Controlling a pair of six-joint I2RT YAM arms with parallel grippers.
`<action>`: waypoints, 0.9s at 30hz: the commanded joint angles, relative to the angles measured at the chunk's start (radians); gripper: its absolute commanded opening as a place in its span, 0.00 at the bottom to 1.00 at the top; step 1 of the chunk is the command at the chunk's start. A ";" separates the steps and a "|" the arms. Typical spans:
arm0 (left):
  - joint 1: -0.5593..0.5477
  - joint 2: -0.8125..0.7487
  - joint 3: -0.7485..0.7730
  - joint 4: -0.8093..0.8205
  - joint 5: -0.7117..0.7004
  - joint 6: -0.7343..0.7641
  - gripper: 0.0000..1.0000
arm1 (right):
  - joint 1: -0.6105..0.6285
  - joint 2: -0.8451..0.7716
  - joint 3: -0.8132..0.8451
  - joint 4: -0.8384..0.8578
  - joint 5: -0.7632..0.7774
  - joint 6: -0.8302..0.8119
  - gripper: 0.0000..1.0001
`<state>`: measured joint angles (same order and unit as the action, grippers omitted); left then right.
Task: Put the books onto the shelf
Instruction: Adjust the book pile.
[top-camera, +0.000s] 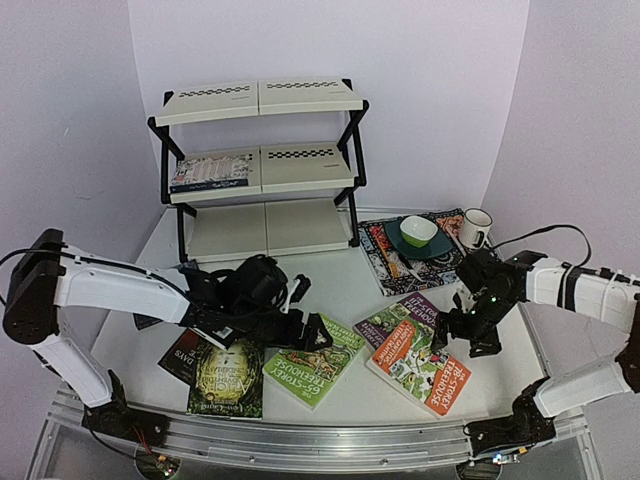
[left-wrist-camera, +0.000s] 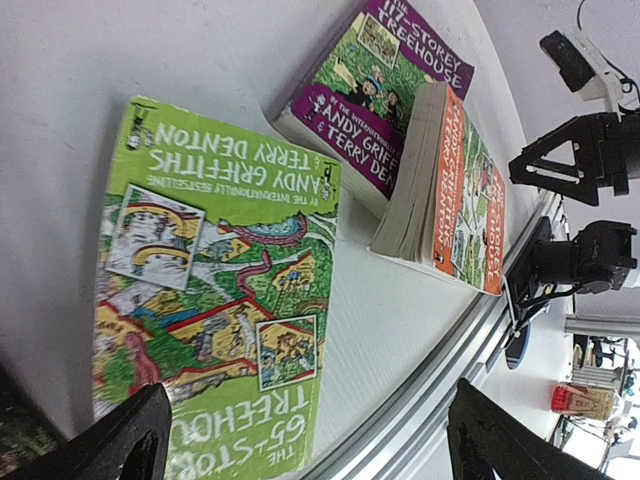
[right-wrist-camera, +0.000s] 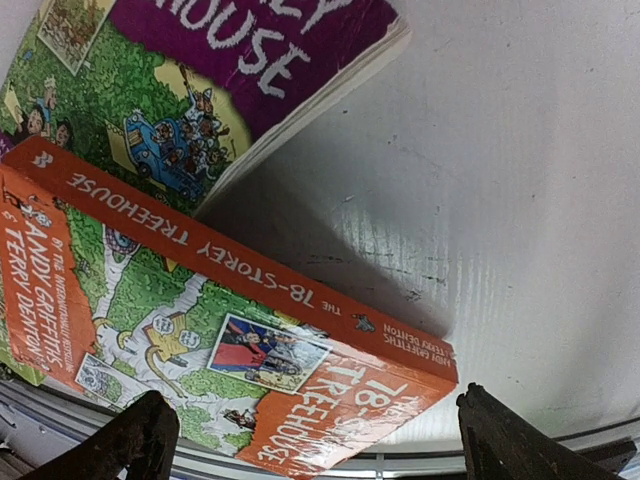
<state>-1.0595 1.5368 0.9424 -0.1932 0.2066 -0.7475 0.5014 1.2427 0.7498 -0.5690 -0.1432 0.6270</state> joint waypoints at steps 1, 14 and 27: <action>-0.039 0.122 0.071 0.235 0.038 -0.098 0.96 | -0.005 0.054 -0.024 0.056 -0.100 0.021 0.98; -0.068 0.315 0.192 0.319 0.075 -0.139 0.75 | -0.002 0.080 -0.118 0.252 -0.318 0.137 0.91; -0.071 0.437 0.286 0.325 0.212 -0.119 0.80 | -0.002 0.003 -0.074 0.026 -0.062 0.089 0.98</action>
<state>-1.1252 1.9408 1.1713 0.0891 0.3542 -0.8791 0.4953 1.2900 0.6525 -0.3538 -0.3573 0.7082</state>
